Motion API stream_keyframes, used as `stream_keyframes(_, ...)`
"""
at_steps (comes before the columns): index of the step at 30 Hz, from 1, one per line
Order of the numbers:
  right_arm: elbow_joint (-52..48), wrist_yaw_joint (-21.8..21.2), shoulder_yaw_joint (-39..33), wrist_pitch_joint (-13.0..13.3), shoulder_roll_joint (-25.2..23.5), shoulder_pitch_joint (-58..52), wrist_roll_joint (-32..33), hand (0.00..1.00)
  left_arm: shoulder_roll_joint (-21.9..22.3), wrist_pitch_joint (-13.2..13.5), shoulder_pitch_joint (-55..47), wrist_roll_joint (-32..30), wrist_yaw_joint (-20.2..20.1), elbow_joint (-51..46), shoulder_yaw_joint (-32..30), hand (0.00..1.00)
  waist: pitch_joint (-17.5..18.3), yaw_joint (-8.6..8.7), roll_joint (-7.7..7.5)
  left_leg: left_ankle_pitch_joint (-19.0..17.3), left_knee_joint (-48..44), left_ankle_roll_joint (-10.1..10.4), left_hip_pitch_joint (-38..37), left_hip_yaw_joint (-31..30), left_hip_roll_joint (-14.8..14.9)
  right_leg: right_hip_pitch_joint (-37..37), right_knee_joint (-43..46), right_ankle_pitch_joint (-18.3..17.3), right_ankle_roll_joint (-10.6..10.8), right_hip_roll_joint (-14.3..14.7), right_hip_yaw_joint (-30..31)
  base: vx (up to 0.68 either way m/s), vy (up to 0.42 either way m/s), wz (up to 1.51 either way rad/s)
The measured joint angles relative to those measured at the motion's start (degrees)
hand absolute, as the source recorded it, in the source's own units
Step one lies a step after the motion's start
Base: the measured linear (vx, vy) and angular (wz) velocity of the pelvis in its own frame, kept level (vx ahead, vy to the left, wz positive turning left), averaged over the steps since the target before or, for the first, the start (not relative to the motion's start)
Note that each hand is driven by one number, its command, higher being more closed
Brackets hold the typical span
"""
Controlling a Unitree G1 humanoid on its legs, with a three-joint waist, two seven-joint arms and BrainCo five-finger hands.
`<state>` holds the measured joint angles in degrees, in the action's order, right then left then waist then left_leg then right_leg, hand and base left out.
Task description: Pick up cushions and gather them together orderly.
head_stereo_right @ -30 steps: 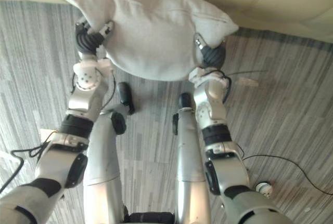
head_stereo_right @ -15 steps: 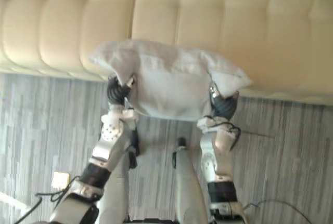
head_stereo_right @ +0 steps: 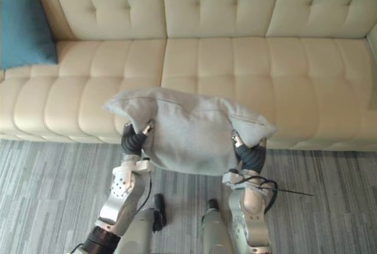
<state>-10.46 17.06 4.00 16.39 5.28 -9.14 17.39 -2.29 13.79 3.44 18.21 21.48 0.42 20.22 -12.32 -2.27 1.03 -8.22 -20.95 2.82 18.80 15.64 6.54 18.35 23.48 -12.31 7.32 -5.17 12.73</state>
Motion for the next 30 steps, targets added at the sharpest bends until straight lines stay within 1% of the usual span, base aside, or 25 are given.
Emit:
stream_keyframes(1,0.46,0.0,0.0,0.02,0.59,-0.16,-0.09,1.0,-0.54,-0.12,-0.15,0.0,-0.38,0.03,0.44,1.0,0.07,0.38,0.07,-1.6,-0.26,-0.5,-0.98,-0.37,-0.35,0.87,4.55,0.9,3.38,0.25,0.76,0.08,0.116,-0.05)
stream_keyframes(2,1.4,0.0,-0.02,-0.03,0.99,-0.21,-0.76,1.0,-1.16,-0.31,-0.16,0.0,-0.4,0.09,0.74,1.0,0.08,0.72,0.07,-2.22,-0.34,-0.95,-2.45,-0.19,-0.68,3.85,12.41,3.37,7.31,0.73,0.89,0.1,0.145,-0.01)
stream_keyframes(4,2.02,0.0,-0.05,-0.4,1.13,-0.66,-1.66,1.0,-1.79,-0.35,-0.16,-0.01,-0.41,0.08,1.11,1.0,0.12,1.19,-0.1,-2.86,-0.23,-1.6,-5.26,-0.08,-1.18,6.19,20.76,8.01,7.45,1.01,0.48,0.09,0.122,0.05)
stream_keyframes(6,2.32,0.0,-0.08,-0.73,1.4,-0.83,-1.8,1.0,-1.78,-0.32,-0.15,-0.14,-0.41,-0.08,1.11,1.0,0.34,1.73,-0.2,-3.71,0.7,-2.94,-8.69,-0.52,-1.43,6.13,24.5,9.96,7.15,1.44,0.23,0.13,0.076,0.1)
stream_keyframes(8,2.19,0.0,-0.16,-0.64,1.34,-0.72,-2.53,1.0,-1.79,-0.21,-0.11,-0.14,-0.4,-1.52,1.11,1.0,1.3,1.78,-1.14,-3.86,2.47,-3.23,-9.79,-1.01,-2.08,5.81,22.56,3.95,6.5,1.74,-0.56,0.17,0.008,0.1)
stream_keyframes(9,2.01,-0.15,-1.03,-0.62,1.23,-0.62,-3.27,1.0,-1.73,0.08,0.42,-0.18,-0.4,-2.17,1.44,1.0,1.73,1.73,-1.78,-3.79,4.02,-3.35,-10.31,-1.41,-2.45,5.95,18.4,0.67,4.63,2.01,-2.71,0.22,-0.073,0.03)
stream_keyframes(10,2.15,-0.22,-1.49,-0.67,1.25,-0.36,-3.64,1.0,-1.69,0.27,0.74,-0.19,-0.4,-2.16,1.59,1.0,1.88,1.62,-1.92,-3.77,5.23,-3.36,-11.06,-1.54,-2.49,5.88,13.68,0.0,3.46,2.69,-3.9,0.16,-0.068,0.0)
stream_keyframes(11,2.12,-0.22,-1.65,-0.68,1.28,-0.34,-3.73,1.0,-1.66,0.32,0.84,-0.19,-0.4,-2.16,1.64,1.0,2.02,1.62,-1.92,-3.76,5.83,-3.36,-11.33,-1.61,-2.48,5.93,11.11,0.17,2.7,3.23,-4.48,0.2,-0.093,-0.06)
stream_keyframes(12,2.08,-0.22,-1.82,-0.65,1.34,-0.31,-3.76,1.0,-1.65,0.33,1.19,-0.19,-0.4,-2.15,1.76,1.0,2.04,1.68,-1.94,-3.78,6.91,-3.33,-12.29,-1.73,-2.48,6.17,6.43,1.35,0.92,4.26,-4.92,0.24,-0.125,0.04)
stream_keyframes(13,2.11,-0.22,-2.43,-0.65,1.33,-0.33,-3.74,1.0,-1.61,0.25,1.63,-0.19,-0.4,-2.04,2.18,1.0,2.08,2.12,-1.94,-4.0,8.47,-2.81,-14.23,-2.08,-2.69,6.25,-0.62,5.02,-1.64,5.58,-4.36,0.41,-0.212,0.2)
stream_keyframes(14,2.11,-0.23,-3.1,-0.65,1.5,-0.36,-3.73,1.0,-1.35,0.25,1.62,-0.21,-0.44,-1.99,2.73,1.0,2.35,2.49,-2.08,-4.65,8.94,-1.02,-15.96,-2.87,-3.21,5.24,-6.1,13.41,-3.96,5.8,-4.1,0.39,-0.211,0.27)
stream_keyframes(15,2.18,-0.23,-3.51,-0.68,1.57,-0.29,-3.69,1.0,-0.84,0.24,1.63,-0.23,-0.45,-1.63,3.14,1.0,2.52,2.75,-1.16,-5.08,8.81,-0.26,-16.29,-4.09,-2.9,4.16,-6.46,13.5,-7.6,6.21,-5.12,0.43,-0.189,0.18)
stream_keyframes(16,2.06,-0.22,-4.32,-0.72,2.44,-0.28,-3.67,1.0,-0.44,-0.01,1.85,-0.28,-0.49,-1.42,4.07,1.0,3.35,2.38,0.61,-3.66,9.37,0.77,-16.46,-8.16,-2.09,3.79,-5.86,13.02,-8.62,6.93,-6.47,0.4,-0.189,0.13)
stream_keyframes(17,1.44,-0.22,-4.68,-1.11,2.74,-0.62,-3.66,1.0,-0.14,-0.52,2.25,-0.27,-0.51,-0.76,4.12,1.0,3.4,2.71,0.7,-1.48,10.56,3.31,-18.74,-10.28,-2.21,3.53,-2.28,10.29,-9.57,6.77,-7.34,0.38,-0.181,0.08)
stream_keyframes(19,-1.98,-0.22,-4.74,-1.46,2.68,-2.99,-3.59,1.0,-0.11,-0.6,2.03,-0.27,-0.77,-0.69,4.39,1.0,3.68,2.7,1.15,-0.45,7.23,5.61,-20.48,-11.33,-1.55,0.01,-2.08,7.85,-10.31,6.73,-8.88,0.38,-0.208,0.31)
stream_keyframes(20,-5.01,-0.22,-4.86,-1.43,2.71,-5.57,-3.53,1.0,-0.04,-0.53,1.78,-0.28,-1.39,-0.71,4.88,1.0,3.82,3.02,1.38,-0.64,-1.86,7.8,-18.78,-11.72,-0.59,-3.59,-3.47,6.43,-10.75,6.58,-10.57,0.34,-0.162,0.53)
stream_keyframes(21,-5.9,-0.22,-4.9,-1.4,2.73,-6.38,-3.51,1.0,0.05,-0.46,1.53,-0.26,-1.71,-0.72,4.96,1.0,3.87,3.24,1.47,-0.32,-5.89,8.52,-17.66,-11.79,-0.03,-4.87,-3.94,5.95,-10.7,6.53,-11.22,0.22,-0.094,0.73)
stream_keyframes(22,-8.52,-0.23,-5.02,-1.28,2.91,-8.44,-3.44,1.0,0.58,-0.21,0.65,-0.2,-2.52,-0.76,5.02,1.0,3.94,3.54,1.52,1.97,-17.08,9.56,-14.58,-11.3,1.26,-8.29,-4.83,4.66,-10.98,6.44,-12.66,0.16,-0.065,0.56)
stream_keyframes(23,-10.19,-0.32,-5.01,-0.93,3.57,-9.56,-3.34,1.0,1.21,0.06,-0.65,-0.17,-3.21,-0.79,5.04,1.0,4.22,3.35,1.77,3.64,-25.93,8.49,-12.39,-9.11,2.57,-10.74,-5.0,2.93,-11.39,6.55,-13.13,0.17,-0.052,0.45)
stream_keyframes(24,-11.16,-0.57,-5.02,-0.88,4.27,-10.08,-2.85,1.0,1.55,0.22,-2.12,-0.18,-3.77,-0.81,5.11,1.0,4.68,2.92,2.3,3.24,-31.95,6.97,-10.32,-5.07,5.06,-12.62,-5.37,1.35,-12.3,7.14,-12.76,0.14,-0.013,0.09)
stream_keyframes(26,-11.18,-0.67,-5.01,-0.92,4.37,-10.11,-2.01,1.0,1.51,0.19,-3.14,-0.17,-4.12,-0.8,5.31,1.0,5.15,2.48,2.92,1.58,-34.15,4.02,-8.95,-1.78,6.48,-14.06,-5.72,0.81,-12.86,7.06,-12.28,0.15,0.054,-0.08)
stream_keyframes(27,-11.18,-0.67,-5.02,-0.97,4.34,-10.22,-1.37,1.0,1.54,0.13,-3.64,-0.16,-4.17,-0.8,5.56,1.0,5.16,2.23,2.92,0.12,-33.44,1.75,-8.12,0.52,6.98,-15.11,-5.79,0.49,-13.51,6.42,-12.11,0.16,0.102,-0.11)
stream_keyframes(28,-11.18,-0.67,-5.02,-0.99,4.25,-10.69,-1.16,1.0,1.78,0.05,-4.14,-0.16,-4.21,-0.8,5.71,1.0,5.31,2.07,2.62,-1.48,-28.26,-0.25,-7.15,2.88,6.85,-16.17,-5.81,-0.19,-13.29,5.02,-12.23,0.12,0.09,-0.1)
stream_keyframes(29,-11.17,-0.67,-5.03,-1.0,4.24,-10.87,-1.12,1.0,1.88,-0.02,-4.15,-0.16,-4.21,-0.8,5.79,1.0,5.36,2.07,2.54,-1.95,-24.68,-0.61,-7.0,3.13,6.42,-16.39,-5.81,-0.37,-13.1,4.56,-12.27,0.16,0.132,-0.06)
stream_keyframes(30,-11.17,-0.67,-5.19,-0.99,4.16,-11.2,-1.08,1.0,2.12,-0.05,-4.11,-0.16,-4.21,-0.81,5.96,1.0,5.47,2.13,2.45,-2.19,-16.8,-0.6,-6.93,2.65,5.32,-16.67,-5.68,-0.36,-12.39,3.85,-12.12,0.19,0.168,-0.06)
